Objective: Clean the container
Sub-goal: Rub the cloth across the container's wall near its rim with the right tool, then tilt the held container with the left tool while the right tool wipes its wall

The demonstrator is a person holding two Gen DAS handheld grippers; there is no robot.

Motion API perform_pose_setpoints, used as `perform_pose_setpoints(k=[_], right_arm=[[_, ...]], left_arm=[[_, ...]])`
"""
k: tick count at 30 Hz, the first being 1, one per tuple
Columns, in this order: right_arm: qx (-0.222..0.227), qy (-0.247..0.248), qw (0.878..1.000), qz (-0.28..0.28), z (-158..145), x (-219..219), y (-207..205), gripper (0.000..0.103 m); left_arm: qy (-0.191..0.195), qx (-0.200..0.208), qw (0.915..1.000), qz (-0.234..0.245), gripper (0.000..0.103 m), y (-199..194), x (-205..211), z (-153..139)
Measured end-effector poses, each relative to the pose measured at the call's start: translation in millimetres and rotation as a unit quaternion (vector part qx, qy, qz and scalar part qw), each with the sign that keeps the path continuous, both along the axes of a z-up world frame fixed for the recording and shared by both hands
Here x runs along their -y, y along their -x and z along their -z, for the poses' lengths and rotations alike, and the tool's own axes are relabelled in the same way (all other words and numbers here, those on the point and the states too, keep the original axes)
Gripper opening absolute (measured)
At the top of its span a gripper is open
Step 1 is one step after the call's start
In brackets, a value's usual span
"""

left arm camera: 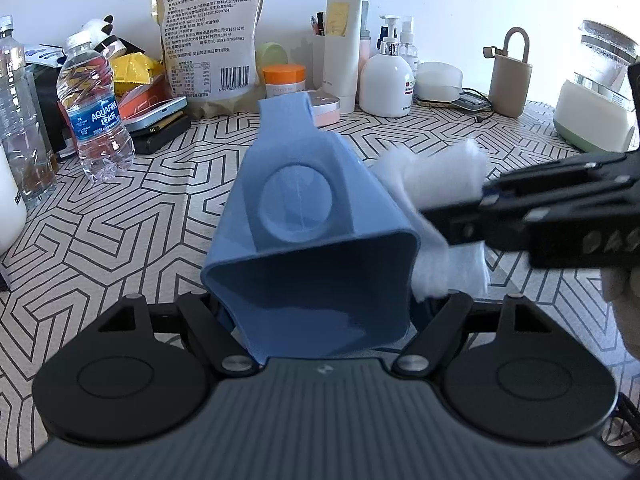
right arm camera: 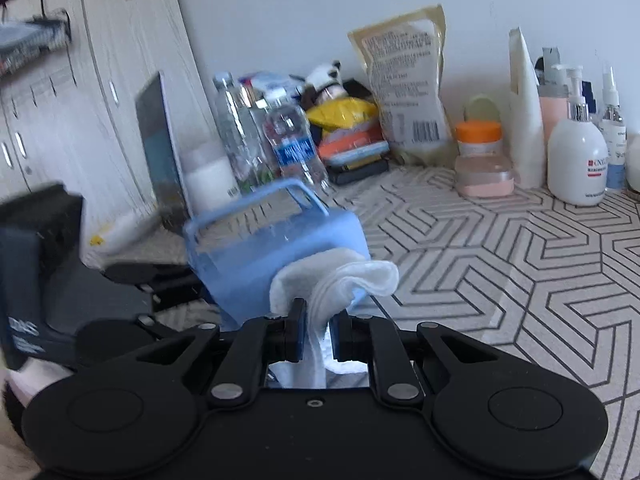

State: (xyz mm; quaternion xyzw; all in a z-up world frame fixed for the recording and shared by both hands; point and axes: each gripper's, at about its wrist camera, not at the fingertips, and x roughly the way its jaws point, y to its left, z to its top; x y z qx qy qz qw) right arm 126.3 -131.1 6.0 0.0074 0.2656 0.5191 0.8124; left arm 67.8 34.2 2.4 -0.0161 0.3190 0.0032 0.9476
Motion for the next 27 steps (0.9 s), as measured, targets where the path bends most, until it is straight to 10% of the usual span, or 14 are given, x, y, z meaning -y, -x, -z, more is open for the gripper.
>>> perform_pose_setpoints(k=[27], right_arm=[[0.005,-0.017,1.0,-0.006,-3.6,3.0,6.4,0.017]], left_arm=[[0.0,-0.002,1.0,-0.003,0.08,-0.2,0.6,0.3]])
